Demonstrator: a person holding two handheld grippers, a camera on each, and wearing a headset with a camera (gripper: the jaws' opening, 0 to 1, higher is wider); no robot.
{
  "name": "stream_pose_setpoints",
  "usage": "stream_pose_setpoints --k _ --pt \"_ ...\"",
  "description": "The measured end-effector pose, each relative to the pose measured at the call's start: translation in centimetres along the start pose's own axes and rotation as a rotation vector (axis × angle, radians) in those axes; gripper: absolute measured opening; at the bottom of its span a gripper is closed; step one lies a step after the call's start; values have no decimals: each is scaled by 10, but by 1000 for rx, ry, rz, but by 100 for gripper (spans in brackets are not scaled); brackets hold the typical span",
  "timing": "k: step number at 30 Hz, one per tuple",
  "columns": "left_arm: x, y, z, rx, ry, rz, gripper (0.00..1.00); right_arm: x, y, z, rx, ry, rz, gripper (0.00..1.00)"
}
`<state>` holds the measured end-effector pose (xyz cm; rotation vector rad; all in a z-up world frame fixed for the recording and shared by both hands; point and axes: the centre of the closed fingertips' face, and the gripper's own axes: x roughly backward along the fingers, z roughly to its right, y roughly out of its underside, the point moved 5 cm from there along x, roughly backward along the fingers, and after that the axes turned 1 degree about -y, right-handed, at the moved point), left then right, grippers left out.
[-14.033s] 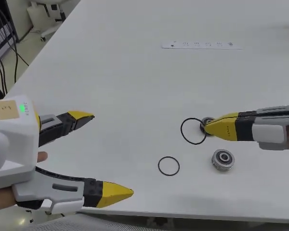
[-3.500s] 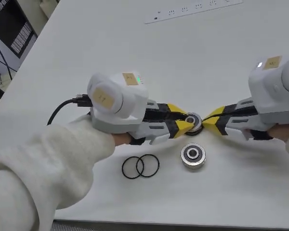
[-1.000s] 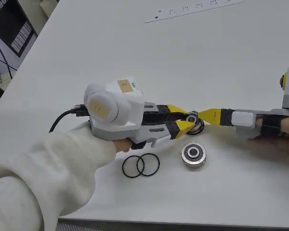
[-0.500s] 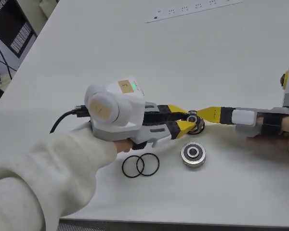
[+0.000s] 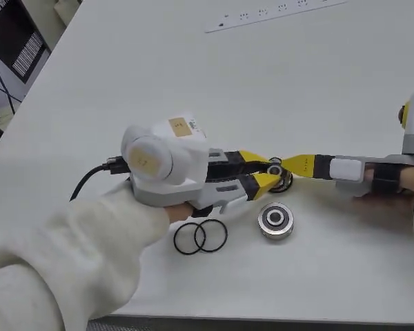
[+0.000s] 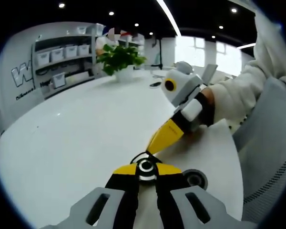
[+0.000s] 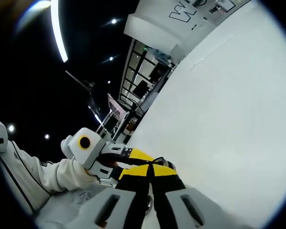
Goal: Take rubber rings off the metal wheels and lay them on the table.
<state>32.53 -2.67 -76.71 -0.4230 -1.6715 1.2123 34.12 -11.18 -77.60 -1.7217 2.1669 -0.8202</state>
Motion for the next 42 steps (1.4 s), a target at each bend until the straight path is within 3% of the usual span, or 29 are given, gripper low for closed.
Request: stream_pose_setpoints --k 12,16,24,28,34,42 --pt "-2 2 -1 -36 -11 0 14 2 0 -9 -2 -70 0 0" --pt "-2 2 -2 -44 -19 -3 14 2 -1 -2 -30 -27 7 0" --pt "1 1 -5 -80 -41 -31 18 1 2 -2 -15 -11 -11 0" --pt "6 -5 -4 -59 -39 -22 19 1 2 -2 -17 -10 -16 0" --pt "9 -16 4 -33 -23 -10 30 3 2 -5 -50 -20 -3 0" --pt "20 -33 18 -42 -1 7 40 13 1 -13 -65 -7 26 0"
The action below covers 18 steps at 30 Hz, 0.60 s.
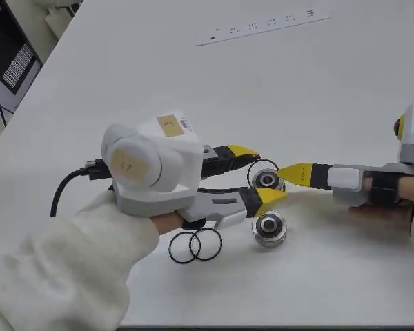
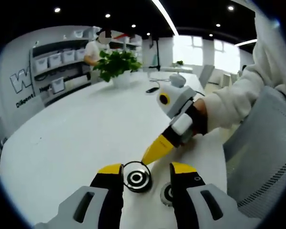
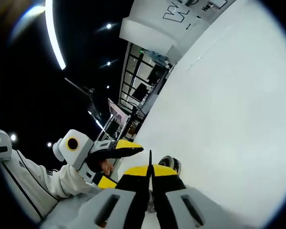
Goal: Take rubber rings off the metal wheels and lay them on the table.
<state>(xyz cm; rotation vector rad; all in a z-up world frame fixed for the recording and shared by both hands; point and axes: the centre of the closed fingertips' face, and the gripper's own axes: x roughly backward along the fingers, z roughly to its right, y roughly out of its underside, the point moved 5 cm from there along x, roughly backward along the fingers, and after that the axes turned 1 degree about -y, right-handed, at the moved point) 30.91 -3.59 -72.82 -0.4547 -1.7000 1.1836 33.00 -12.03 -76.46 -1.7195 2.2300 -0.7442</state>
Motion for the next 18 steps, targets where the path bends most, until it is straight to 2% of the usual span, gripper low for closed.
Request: stream_pose_setpoints --k 7,12,18 --pt "13 -17 7 3 2 -15 49 15 4 -10 12 16 17 0" --pt "31 -37 17 -18 24 16 52 26 5 -24 36 28 37 0" --pt "52 -51 16 -32 7 47 61 34 3 -43 85 34 39 0"
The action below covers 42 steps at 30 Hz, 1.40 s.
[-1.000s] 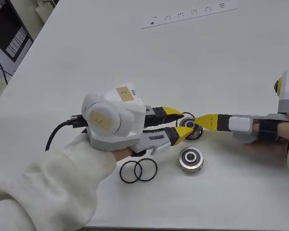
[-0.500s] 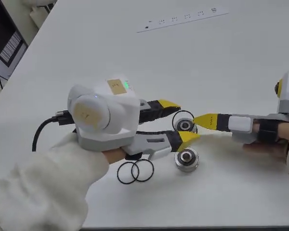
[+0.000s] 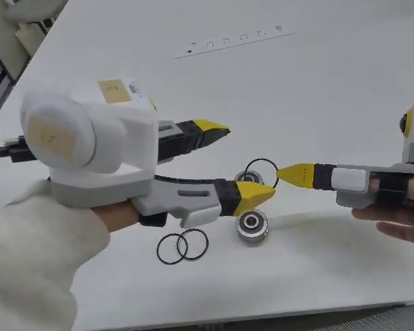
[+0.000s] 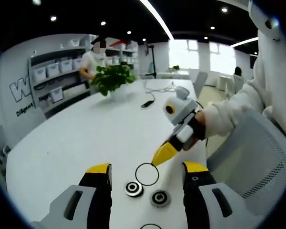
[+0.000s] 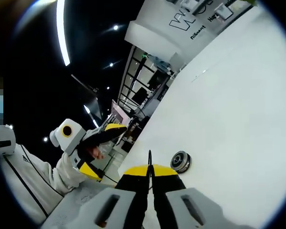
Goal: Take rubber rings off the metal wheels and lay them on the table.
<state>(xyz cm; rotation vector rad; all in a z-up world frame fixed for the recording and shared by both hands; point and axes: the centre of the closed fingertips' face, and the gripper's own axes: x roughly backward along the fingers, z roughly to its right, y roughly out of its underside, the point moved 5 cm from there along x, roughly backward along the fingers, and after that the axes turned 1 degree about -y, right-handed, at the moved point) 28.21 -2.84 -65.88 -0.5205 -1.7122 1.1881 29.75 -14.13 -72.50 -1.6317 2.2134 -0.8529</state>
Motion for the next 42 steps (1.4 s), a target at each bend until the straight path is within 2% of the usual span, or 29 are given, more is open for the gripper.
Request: stream_pose_setpoints --k 4,9,13,18,21,27,34,36,39,40,42 --pt "15 -2 -4 -19 -21 -3 63 4 -3 -14 38 0 -5 0" --pt "35 0 -5 -32 -49 -31 67 7 -5 -27 63 -11 1 0" --pt "49 4 -5 -39 -58 -58 65 7 -4 -36 81 -17 1 0" --pt "71 9 -3 -41 -83 -51 71 5 -2 -44 104 -27 -8 0" --pt "82 12 -2 -39 -87 -45 71 3 -1 -48 119 -27 -21 0" --pt "102 24 -4 -33 -100 -45 77 4 -10 -57 149 -24 -8 0" --pt "125 38 -7 -5 -122 -29 80 1 -15 -63 183 -11 -30 0" --pt "132 43 -9 4 -129 -28 80 0 -19 -64 190 -11 -32 0" --pt "143 51 -16 19 -150 -20 81 -6 -18 -74 214 -6 -44 0" --pt "146 53 -17 24 -155 -18 81 -1 -16 -72 225 -1 -52 0" --pt "151 58 -21 40 -164 -13 81 -4 -18 -74 239 -2 -61 0"
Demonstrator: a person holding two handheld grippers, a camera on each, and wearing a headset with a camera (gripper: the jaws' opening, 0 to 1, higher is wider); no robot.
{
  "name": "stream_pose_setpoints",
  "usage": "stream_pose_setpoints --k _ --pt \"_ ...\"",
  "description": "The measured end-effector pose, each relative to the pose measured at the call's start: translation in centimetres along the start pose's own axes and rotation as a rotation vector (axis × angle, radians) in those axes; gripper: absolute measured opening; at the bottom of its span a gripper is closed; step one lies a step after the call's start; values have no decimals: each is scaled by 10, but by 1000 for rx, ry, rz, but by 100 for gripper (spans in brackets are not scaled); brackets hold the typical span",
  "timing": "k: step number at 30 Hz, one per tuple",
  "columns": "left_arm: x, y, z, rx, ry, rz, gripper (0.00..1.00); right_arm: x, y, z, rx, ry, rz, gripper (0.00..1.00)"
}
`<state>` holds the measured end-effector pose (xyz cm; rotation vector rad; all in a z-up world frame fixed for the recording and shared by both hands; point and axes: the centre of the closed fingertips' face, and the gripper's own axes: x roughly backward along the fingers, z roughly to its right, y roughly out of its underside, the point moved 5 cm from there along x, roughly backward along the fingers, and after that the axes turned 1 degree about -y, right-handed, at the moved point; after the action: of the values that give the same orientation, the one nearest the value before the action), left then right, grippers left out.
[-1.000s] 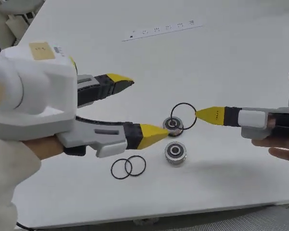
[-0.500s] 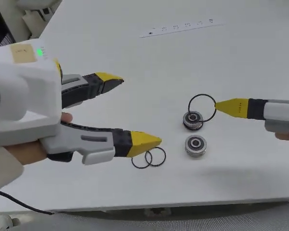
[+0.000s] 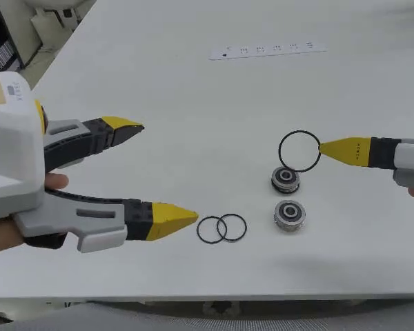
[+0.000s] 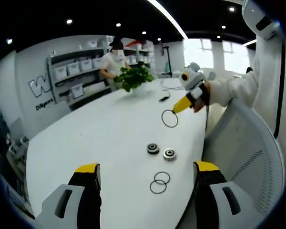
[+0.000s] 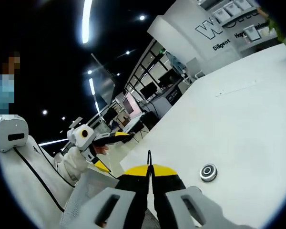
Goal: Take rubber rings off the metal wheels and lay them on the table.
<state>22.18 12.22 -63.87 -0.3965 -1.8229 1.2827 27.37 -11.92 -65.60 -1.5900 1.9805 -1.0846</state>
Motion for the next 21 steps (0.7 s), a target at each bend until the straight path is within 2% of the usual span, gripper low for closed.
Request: stream_pose_setpoints --k 4,9,17,21 --pt "8 6 -4 26 -1 26 82 -6 -5 -2 15 8 -11 0" --pt "11 16 -3 32 5 22 85 -12 -7 -16 33 13 -14 0" --pt "14 33 0 75 34 36 92 -28 1 -36 52 31 -49 0" --pt "16 44 -1 91 39 22 96 -39 4 -44 57 30 -66 0"
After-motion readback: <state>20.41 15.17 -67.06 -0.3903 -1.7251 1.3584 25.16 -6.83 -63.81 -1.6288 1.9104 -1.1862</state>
